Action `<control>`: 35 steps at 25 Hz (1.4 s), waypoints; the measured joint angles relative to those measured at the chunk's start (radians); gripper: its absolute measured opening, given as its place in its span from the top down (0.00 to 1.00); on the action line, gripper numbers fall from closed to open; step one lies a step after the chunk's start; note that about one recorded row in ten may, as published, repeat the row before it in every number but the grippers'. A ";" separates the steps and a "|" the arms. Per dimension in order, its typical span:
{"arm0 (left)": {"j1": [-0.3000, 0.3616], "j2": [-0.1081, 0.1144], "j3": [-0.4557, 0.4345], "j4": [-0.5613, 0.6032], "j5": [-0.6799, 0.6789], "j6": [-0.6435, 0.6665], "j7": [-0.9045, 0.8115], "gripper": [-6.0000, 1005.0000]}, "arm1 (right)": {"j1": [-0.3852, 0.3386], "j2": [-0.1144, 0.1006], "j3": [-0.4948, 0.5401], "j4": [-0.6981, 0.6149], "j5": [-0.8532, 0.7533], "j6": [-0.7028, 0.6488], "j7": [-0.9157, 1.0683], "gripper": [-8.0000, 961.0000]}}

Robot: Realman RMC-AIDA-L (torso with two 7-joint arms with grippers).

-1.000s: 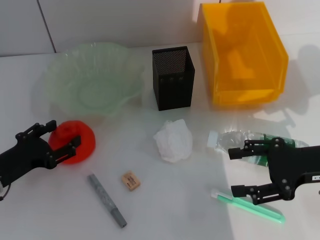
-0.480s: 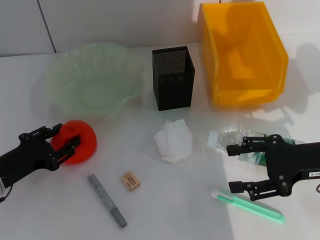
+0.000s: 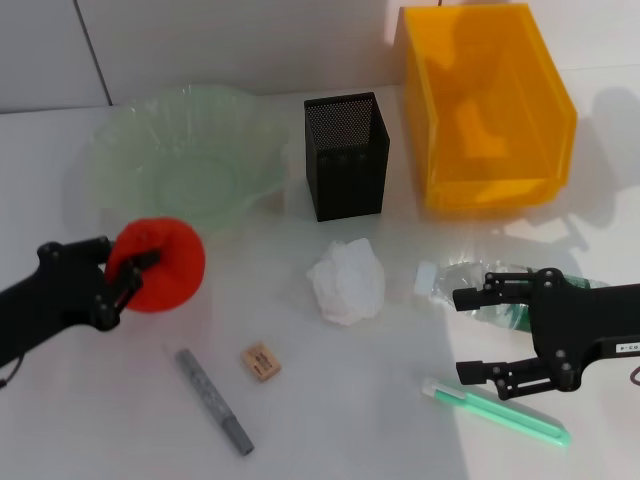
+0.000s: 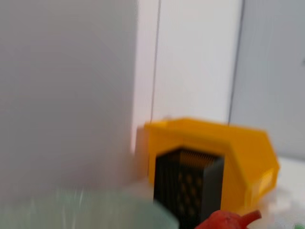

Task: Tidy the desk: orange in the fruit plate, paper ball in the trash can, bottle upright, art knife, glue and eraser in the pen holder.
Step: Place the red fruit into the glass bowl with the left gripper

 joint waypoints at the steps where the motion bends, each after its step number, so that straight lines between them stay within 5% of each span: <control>1: -0.002 -0.001 -0.012 0.036 -0.037 0.078 0.009 0.70 | -0.002 0.000 0.000 -0.001 0.000 0.000 0.003 0.21; 9: -0.104 -0.001 -0.015 0.051 -0.150 0.025 0.014 0.88 | -0.008 0.000 0.001 -0.002 0.000 -0.006 0.004 0.21; 11: -0.176 -0.008 -0.012 0.027 -0.178 -0.128 0.018 0.90 | -0.008 0.000 0.000 -0.002 0.000 -0.006 0.004 0.21; 16: -0.238 -0.011 0.002 -0.011 -0.199 -0.295 0.049 0.94 | -0.008 0.000 0.000 0.000 0.000 -0.007 0.005 0.22; 31: -0.237 -0.011 0.038 -0.027 -0.234 -0.313 0.060 0.63 | -0.005 0.008 0.000 0.004 0.000 -0.013 0.002 0.23; 35: -0.231 -0.011 0.055 -0.026 -0.234 -0.293 0.053 0.46 | -0.004 0.011 0.011 -0.004 0.005 -0.014 0.006 0.23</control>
